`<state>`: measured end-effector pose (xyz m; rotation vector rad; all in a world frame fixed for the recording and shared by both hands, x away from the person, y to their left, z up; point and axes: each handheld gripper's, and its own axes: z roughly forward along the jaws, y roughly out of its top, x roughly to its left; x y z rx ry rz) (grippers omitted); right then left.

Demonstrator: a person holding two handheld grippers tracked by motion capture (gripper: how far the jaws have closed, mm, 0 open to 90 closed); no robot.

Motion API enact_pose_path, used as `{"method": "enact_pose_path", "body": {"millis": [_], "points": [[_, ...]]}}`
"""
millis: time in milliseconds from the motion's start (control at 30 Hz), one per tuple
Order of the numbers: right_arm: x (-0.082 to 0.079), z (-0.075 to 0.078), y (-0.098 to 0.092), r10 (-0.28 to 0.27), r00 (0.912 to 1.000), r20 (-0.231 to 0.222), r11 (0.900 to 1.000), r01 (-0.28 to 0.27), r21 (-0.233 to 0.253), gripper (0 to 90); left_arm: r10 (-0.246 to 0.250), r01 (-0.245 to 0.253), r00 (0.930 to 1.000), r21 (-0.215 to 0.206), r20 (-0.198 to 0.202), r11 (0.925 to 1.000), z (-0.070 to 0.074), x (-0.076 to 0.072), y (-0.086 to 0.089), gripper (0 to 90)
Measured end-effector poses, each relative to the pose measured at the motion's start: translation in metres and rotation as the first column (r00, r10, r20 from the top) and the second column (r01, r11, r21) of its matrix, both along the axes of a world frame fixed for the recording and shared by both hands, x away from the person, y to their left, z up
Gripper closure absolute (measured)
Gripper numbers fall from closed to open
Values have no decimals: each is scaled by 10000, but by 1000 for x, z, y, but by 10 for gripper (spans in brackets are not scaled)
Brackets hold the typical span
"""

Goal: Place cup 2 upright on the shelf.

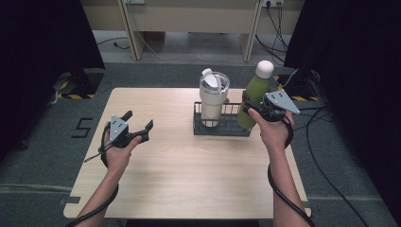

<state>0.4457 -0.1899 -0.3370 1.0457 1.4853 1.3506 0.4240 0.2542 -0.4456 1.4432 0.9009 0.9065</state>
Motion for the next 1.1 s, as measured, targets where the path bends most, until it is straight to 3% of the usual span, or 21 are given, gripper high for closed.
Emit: {"method": "enact_pose_path", "body": {"millis": [1100], "points": [[31,11,7,-246,9996,-162,9996,248,115,229,63,-63,9999,-53,-81,10000,-1,1,2,104]]}}
